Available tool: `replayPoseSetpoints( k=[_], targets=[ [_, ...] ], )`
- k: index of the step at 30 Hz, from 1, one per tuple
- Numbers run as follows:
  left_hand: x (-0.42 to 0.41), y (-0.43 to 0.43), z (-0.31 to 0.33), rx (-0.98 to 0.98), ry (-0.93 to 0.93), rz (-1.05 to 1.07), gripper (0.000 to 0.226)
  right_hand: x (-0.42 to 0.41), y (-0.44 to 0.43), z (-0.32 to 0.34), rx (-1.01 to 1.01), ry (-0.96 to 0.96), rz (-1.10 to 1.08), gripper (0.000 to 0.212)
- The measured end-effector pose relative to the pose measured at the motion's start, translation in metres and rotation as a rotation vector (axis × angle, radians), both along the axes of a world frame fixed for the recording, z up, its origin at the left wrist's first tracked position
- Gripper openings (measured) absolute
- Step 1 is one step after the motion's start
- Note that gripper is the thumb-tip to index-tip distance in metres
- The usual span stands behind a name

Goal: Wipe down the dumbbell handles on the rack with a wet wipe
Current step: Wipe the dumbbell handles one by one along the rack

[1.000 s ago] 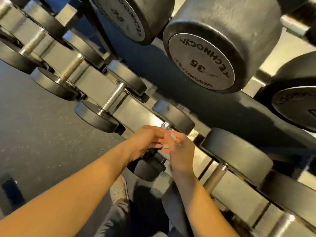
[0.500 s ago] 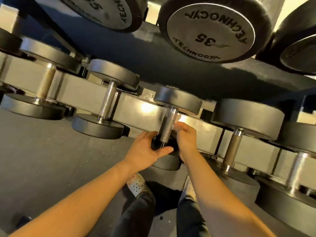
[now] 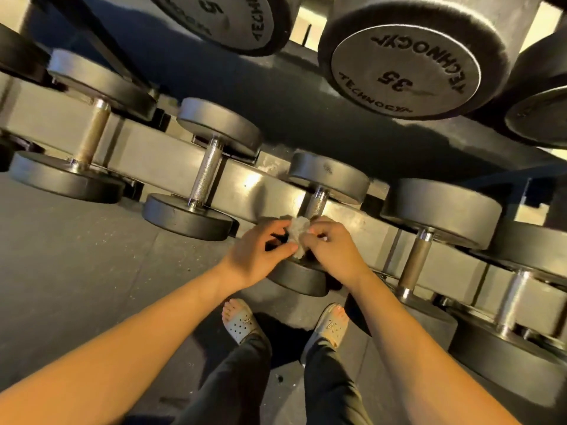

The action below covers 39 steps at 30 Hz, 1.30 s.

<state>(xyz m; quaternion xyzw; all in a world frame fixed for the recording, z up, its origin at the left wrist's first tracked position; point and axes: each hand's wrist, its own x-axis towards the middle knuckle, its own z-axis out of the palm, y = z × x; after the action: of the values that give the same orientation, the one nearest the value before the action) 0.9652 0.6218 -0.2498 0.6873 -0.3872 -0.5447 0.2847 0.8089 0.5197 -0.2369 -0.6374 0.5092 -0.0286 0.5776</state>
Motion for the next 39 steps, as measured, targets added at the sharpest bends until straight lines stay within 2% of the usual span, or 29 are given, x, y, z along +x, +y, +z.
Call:
replayPoseSetpoints(
  k=[3,7,10,13,15,18,20,22,25,27,29,31,34,37,39],
  targets=[
    [0.016,0.000,0.016,-0.069,0.134,0.141,0.017,0.020,0.005,0.013,0.047,-0.106,0.002,0.017],
    [0.039,0.004,0.031,-0.033,0.227,0.409,0.019,0.050,0.011,0.019,0.048,-0.175,-0.129,0.006],
    [0.054,0.004,0.039,0.004,0.278,0.539,0.011,0.069,0.019,0.024,0.177,-0.247,-0.222,0.023],
    [0.066,0.009,0.047,0.034,0.170,0.549,0.013,0.089,0.027,0.025,0.159,-0.295,-0.189,0.015],
    [0.077,0.014,0.054,0.024,0.058,0.554,0.011,0.102,0.027,0.022,0.124,-0.247,-0.200,0.019],
    [0.109,0.027,0.050,-0.072,-0.272,0.687,0.008,0.121,0.018,0.003,-0.018,-0.129,-0.168,0.024],
    [0.132,0.036,0.031,-0.089,-0.374,0.885,0.012,0.140,0.013,-0.009,-0.161,-0.113,-0.047,0.018],
    [0.147,0.039,0.011,0.008,-0.341,1.051,0.012,0.165,0.011,-0.019,-0.305,-0.143,0.093,0.012],
    [0.153,0.030,-0.011,0.203,-0.155,1.200,0.017,0.197,0.006,-0.034,-0.433,-0.110,0.191,0.014],
    [0.150,0.019,-0.016,0.229,0.043,1.355,0.022,0.204,0.006,-0.046,-0.455,-0.082,0.244,0.017],
    [0.147,0.008,-0.017,0.212,0.176,1.504,0.025,0.204,0.011,-0.054,-0.525,-0.052,0.437,0.017],
    [0.145,0.004,-0.019,0.214,0.109,1.535,0.032,0.204,0.010,-0.054,-0.549,-0.069,0.669,0.018],
    [0.142,0.007,-0.025,0.251,-0.020,1.500,0.027,0.214,-0.008,-0.040,-0.600,-0.095,1.044,0.018],
    [0.141,0.008,-0.028,0.248,-0.142,1.426,0.028,0.237,-0.023,-0.024,-0.825,0.042,1.459,0.017],
    [0.142,0.008,-0.027,0.232,-0.158,1.409,0.029,0.257,-0.023,-0.022,-0.997,0.166,1.630,0.016]
  ],
)
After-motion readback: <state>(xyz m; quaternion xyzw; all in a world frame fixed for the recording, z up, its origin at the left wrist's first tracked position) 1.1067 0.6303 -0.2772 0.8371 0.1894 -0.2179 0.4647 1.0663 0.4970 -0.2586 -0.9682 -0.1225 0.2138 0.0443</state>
